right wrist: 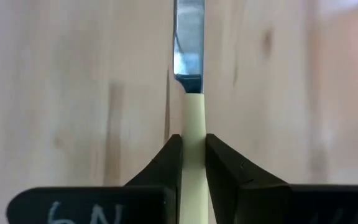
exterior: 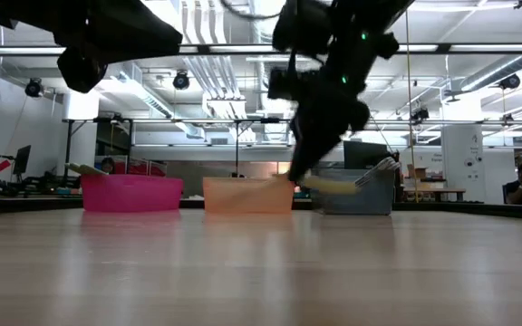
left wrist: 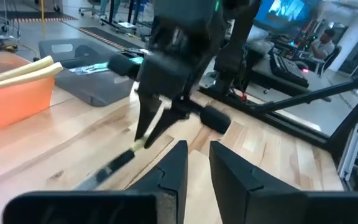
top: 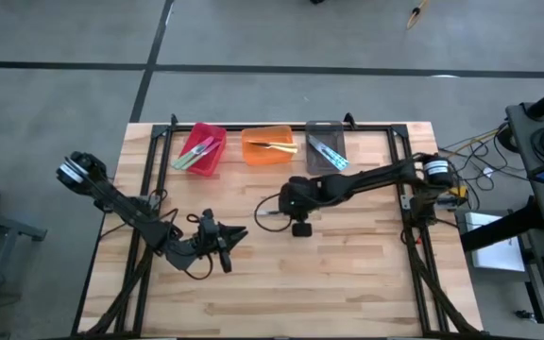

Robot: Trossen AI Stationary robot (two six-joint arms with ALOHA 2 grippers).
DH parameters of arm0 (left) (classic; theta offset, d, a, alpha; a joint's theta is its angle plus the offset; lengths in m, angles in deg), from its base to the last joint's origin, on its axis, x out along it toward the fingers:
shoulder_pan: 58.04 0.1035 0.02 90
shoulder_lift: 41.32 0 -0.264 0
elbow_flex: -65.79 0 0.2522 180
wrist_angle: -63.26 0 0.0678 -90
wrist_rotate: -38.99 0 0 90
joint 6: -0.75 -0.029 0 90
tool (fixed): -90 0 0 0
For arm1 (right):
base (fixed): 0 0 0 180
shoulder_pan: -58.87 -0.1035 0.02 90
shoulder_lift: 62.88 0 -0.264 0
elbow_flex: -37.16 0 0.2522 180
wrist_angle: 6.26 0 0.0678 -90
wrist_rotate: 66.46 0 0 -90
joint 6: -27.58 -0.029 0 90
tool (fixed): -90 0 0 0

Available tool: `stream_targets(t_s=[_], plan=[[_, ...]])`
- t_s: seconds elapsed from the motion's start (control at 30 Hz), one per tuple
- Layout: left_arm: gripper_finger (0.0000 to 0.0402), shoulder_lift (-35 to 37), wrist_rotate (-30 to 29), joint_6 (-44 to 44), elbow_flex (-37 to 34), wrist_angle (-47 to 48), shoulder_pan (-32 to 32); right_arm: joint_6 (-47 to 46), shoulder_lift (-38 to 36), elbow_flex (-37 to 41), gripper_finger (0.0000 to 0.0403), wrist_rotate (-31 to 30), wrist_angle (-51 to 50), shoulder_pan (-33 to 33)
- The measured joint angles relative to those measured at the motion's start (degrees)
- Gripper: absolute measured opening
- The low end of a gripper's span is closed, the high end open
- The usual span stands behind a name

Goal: Sort silverware by color (type)

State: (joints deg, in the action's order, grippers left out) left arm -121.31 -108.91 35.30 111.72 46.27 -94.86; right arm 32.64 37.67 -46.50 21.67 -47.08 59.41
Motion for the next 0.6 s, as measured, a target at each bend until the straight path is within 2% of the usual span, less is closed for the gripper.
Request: stream_targets(t_s=[0.17, 0.37, 0.43, 0.6], plan=[[0.0075, 2.91, 0.00, -5.04, -0.06, 0.54, -0.01, 0.13, -4.04, 0.29, 0.0035, 0.20, 6.84, -0.23], [0.0125, 7.30, -0.03, -6.52, -0.05, 6.51, -0.39, 0.73, -6.83, 4.66, 0.0035, -0.71, 21.92, -1.40], [0.0140, 8.21, -0.19, -5.55, -0.07, 9.93, -0.39, 1.80, -7.02, 6.52, 0.0035, -3.71, 27.62, -2.23], [0.0163, 7.57, -4.39, -5.79, -0.07, 13.37, -0.26, 7.10, -6.62, 9.09, 0.0035, -16.89, 41.22, -5.08]])
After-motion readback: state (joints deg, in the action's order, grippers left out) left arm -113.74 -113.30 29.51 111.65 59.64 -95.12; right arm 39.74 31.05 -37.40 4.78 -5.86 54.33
